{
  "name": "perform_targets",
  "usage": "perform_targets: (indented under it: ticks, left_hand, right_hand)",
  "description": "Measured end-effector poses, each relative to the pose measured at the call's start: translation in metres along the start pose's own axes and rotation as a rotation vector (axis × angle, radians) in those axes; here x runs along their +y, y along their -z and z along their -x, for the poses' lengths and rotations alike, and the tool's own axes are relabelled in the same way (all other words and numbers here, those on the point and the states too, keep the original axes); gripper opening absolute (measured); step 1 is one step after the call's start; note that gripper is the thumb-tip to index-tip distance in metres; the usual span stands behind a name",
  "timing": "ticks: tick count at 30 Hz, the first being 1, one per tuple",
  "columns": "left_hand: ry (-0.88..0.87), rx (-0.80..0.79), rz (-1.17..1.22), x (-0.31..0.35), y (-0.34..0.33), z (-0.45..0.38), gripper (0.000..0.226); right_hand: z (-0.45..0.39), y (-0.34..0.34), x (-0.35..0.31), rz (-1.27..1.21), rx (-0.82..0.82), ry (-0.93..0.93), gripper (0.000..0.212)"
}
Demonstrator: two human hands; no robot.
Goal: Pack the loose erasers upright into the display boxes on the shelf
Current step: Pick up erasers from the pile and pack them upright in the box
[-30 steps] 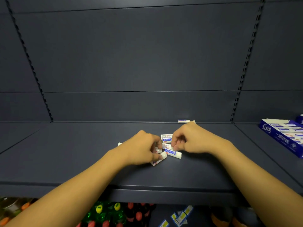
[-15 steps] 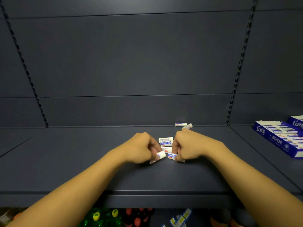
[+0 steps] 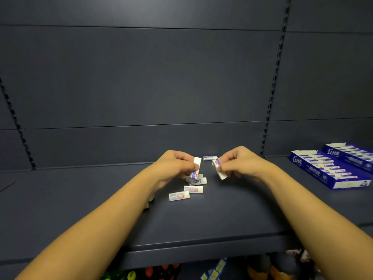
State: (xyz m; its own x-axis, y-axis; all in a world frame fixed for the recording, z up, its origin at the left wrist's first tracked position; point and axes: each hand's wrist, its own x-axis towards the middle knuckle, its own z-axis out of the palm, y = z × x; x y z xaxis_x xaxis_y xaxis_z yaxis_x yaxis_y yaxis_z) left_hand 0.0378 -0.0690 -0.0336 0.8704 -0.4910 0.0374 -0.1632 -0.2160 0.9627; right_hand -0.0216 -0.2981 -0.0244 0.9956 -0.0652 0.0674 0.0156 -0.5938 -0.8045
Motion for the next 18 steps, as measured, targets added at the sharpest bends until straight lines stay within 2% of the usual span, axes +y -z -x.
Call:
perform_targets:
  ticks: [3, 7, 10, 14, 18]
  left_hand:
    - [0.010, -0.032, 0.104, 0.004, -0.007, -0.011, 0.009]
    - [0.009, -0.069, 0.189, 0.004, -0.019, -0.022, 0.021]
    - [-0.016, -0.121, 0.180, 0.004, -0.028, -0.028, 0.016]
    - [-0.036, -0.171, 0.175, 0.002, -0.038, -0.033, 0.009]
    - [-0.064, -0.188, 0.106, 0.006, -0.047, -0.036, 0.012]
  right_hand:
    - [0.004, 0.006, 0.004, -0.117, 0.051, -0.016, 0.010]
    - [0.014, 0.012, 0.012, -0.219, 0.085, -0.045, 0.012]
    - [0.022, 0.013, 0.020, -0.274, 0.119, -0.063, 0.007]
    - [0.035, 0.018, 0.031, -0.318, 0.146, -0.065, 0.024]
    - [0.050, 0.033, 0.039, -0.302, 0.157, -0.058, 0.011]
